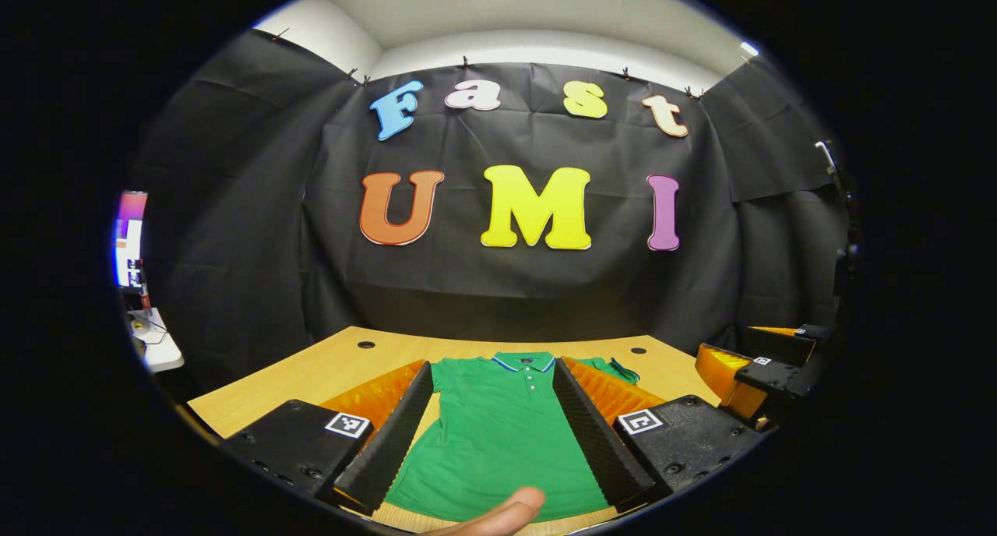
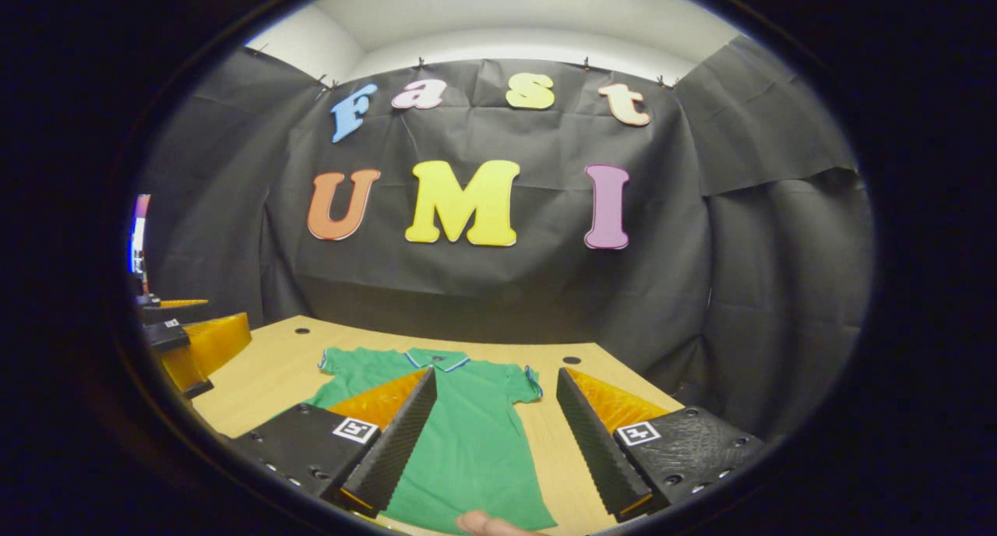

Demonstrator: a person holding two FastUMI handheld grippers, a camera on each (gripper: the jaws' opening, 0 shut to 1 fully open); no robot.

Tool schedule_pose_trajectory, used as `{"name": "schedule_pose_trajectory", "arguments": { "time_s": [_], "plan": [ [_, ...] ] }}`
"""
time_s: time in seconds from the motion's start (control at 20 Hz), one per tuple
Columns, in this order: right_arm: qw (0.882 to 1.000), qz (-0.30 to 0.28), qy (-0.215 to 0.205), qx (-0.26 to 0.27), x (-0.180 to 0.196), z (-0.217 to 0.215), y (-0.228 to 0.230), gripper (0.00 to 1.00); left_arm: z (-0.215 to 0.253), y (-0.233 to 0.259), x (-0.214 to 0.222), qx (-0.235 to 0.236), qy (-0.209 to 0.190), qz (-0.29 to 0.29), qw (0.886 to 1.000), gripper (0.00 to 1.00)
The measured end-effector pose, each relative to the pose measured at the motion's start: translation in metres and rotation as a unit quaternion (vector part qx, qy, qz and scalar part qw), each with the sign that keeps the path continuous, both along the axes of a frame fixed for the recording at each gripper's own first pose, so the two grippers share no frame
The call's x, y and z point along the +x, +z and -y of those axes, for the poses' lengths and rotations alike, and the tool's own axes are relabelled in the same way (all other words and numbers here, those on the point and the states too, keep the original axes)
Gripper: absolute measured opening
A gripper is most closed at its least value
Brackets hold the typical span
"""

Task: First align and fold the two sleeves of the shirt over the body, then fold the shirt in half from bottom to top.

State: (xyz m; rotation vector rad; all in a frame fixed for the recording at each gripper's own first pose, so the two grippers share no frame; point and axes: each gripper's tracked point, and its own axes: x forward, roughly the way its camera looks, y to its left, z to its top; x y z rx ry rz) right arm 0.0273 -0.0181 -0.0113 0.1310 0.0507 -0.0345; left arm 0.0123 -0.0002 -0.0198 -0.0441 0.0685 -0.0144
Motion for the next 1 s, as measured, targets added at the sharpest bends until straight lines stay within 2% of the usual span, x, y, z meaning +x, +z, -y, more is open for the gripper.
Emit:
{"name": "schedule_pose_trajectory", "arguments": {
  "time_s": [0.2, 0.45, 0.75, 1.0],
  "plan": [
    [0.999, -0.022, -0.022, -0.007, 0.046, 0.024, -0.004, 0.95, -0.001, -0.004, 0.005, -0.003, 0.004, -0.004, 1.000, 0.99],
    [0.995, -0.082, -0.053, -0.015, 0.144, 0.064, -0.023, 0.95, -0.007, -0.015, 0.019, 0.011, 0.011, -0.004, 1.000, 1.00],
    [0.977, -0.206, -0.061, -0.013, 0.259, 0.085, -0.114, 0.95, -0.010, -0.055, 0.048, -0.009, 0.013, -0.049, 0.999, 1.00],
    [0.958, -0.283, -0.039, 0.026, 0.309, 0.087, -0.185, 0.95, -0.018, -0.080, 0.059, -0.001, 0.038, -0.077, 0.996, 1.00]
  ]
}}
